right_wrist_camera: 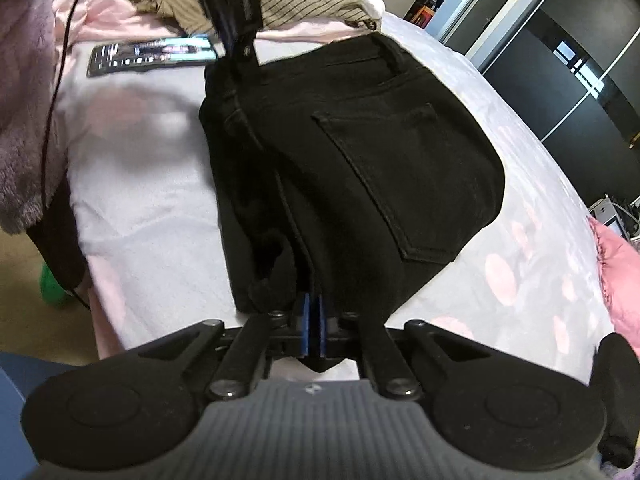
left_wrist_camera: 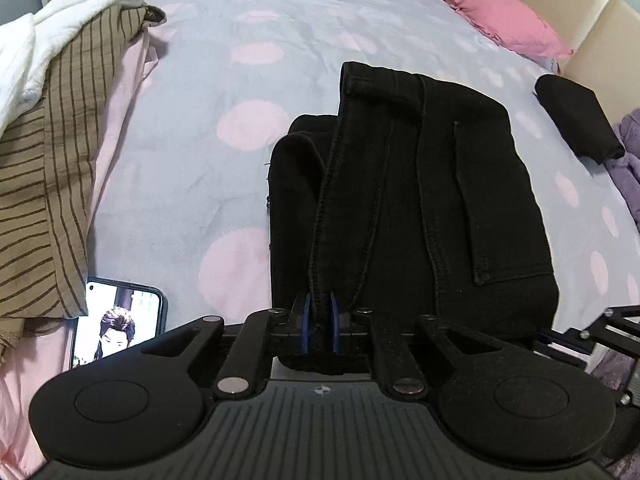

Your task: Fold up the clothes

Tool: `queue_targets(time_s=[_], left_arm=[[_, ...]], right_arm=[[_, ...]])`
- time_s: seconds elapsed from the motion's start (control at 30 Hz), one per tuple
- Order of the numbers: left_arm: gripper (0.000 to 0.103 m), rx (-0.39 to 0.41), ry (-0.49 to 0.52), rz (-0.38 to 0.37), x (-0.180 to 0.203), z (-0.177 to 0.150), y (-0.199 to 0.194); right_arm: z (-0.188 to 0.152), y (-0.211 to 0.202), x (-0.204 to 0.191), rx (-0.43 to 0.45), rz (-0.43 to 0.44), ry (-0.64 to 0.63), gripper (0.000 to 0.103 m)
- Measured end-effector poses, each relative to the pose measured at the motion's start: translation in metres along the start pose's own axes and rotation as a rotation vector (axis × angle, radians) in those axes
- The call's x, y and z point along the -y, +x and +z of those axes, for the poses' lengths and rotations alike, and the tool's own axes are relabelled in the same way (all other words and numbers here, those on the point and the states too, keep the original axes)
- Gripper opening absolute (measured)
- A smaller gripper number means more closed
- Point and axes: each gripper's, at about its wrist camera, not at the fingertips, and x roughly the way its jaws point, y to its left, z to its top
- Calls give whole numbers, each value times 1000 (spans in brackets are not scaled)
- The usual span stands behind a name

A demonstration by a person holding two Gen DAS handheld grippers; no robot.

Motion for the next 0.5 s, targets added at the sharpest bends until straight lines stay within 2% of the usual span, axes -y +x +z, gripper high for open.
queue_targets(time_s=[0.07, 0.1, 0.13, 0.23, 0.27, 0.33, 0.37, 0.4, 0.47, 0.5], left_arm=[[10, 2, -19, -15, -2, 2, -6], [11, 9, -30, -28, -4, 2, -10], [13, 17, -42, -41, -5, 2, -15], [17, 42, -64, -77, -9, 6, -31], [21, 49, -68, -90, -10, 7, -36], [36, 52, -73, -90, -10, 12, -34], [52, 54, -76, -90, -10, 15, -32], [59, 56, -79, -90, -10, 17, -31], [59, 59, -85, -90, -11, 22, -29], [61, 61, -88, -90, -11, 25, -28]], right_arm=[[2, -9, 4, 11, 21, 25, 17], [2, -14, 7, 20, 29, 41, 25], [3, -20, 10, 32, 34, 57, 28], [7, -35, 23, 65, 43, 111, 31], [9, -38, 30, 74, 43, 135, 35], [12, -42, 47, 83, 46, 188, 45], [14, -43, 58, 87, 55, 225, 51], [15, -42, 70, 87, 69, 269, 52], [16, -38, 96, 74, 106, 367, 54], [16, -34, 109, 65, 125, 421, 60]])
